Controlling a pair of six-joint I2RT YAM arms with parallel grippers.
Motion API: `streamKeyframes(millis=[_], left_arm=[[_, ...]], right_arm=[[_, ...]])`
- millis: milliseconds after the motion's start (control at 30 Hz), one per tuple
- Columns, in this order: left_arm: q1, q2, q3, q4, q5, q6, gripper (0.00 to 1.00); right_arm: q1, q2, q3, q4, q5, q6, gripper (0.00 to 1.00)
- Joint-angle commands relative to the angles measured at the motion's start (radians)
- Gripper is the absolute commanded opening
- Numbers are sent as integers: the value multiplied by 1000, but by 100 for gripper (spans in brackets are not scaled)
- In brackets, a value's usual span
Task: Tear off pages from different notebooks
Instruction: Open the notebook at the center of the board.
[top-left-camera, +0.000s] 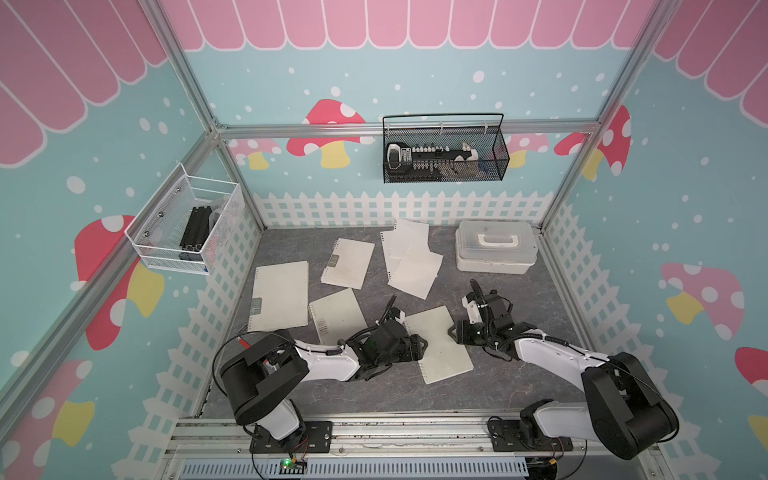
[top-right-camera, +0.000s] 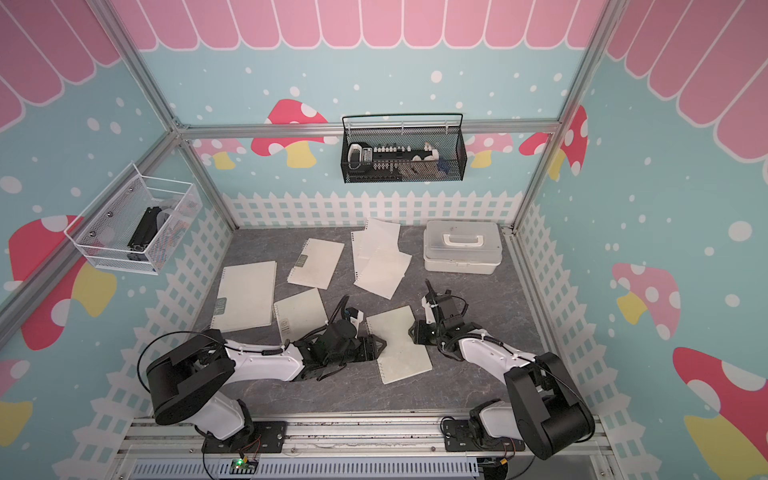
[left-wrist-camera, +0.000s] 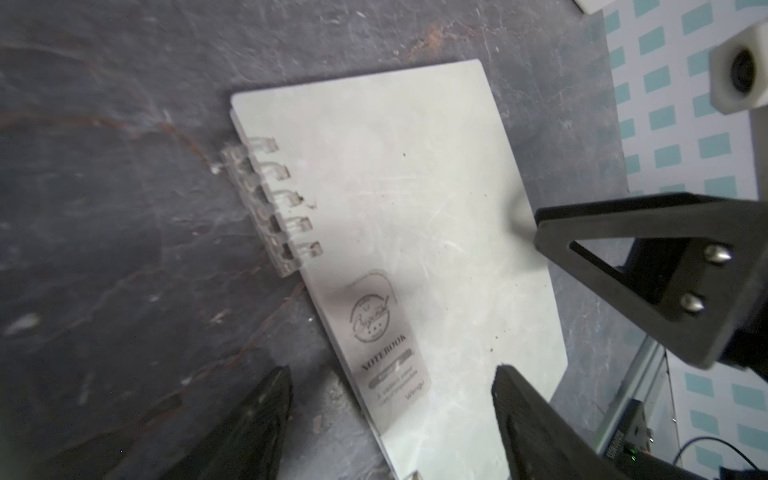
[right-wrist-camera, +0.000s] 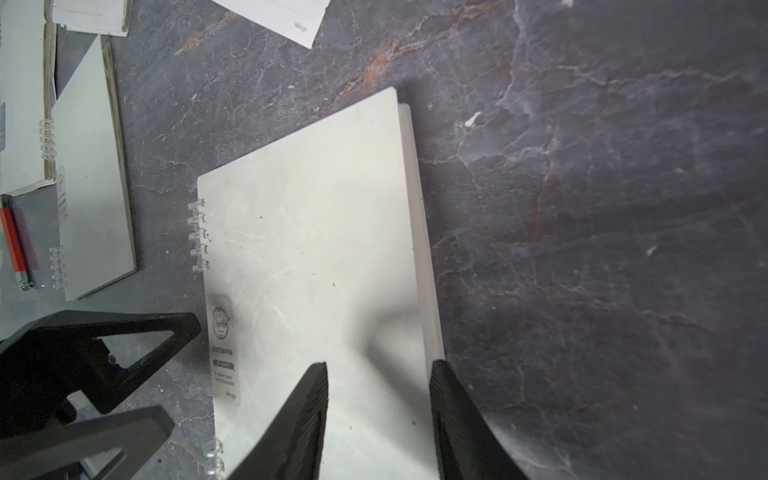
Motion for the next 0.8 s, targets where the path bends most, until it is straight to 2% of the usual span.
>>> streamKeyframes(millis=[0,167,467,567,767], left_arm=[[39,19,52,-88,-44,27,78],[84,78,109,-80,16,49,77],[112,116,177,-57,78,56,77],[134,95,140,-3,98,32,78],[202,-14,-68,223,114,-70,86]], right_arm=[[9,7,14,-28,-4,7,43],[11,4,-7,12,-44,24,44],[29,-168,-3,55,-153,74,44],[32,-199,-4,73,-183,91,45],[58,-179,-16,170,-233,152,48]])
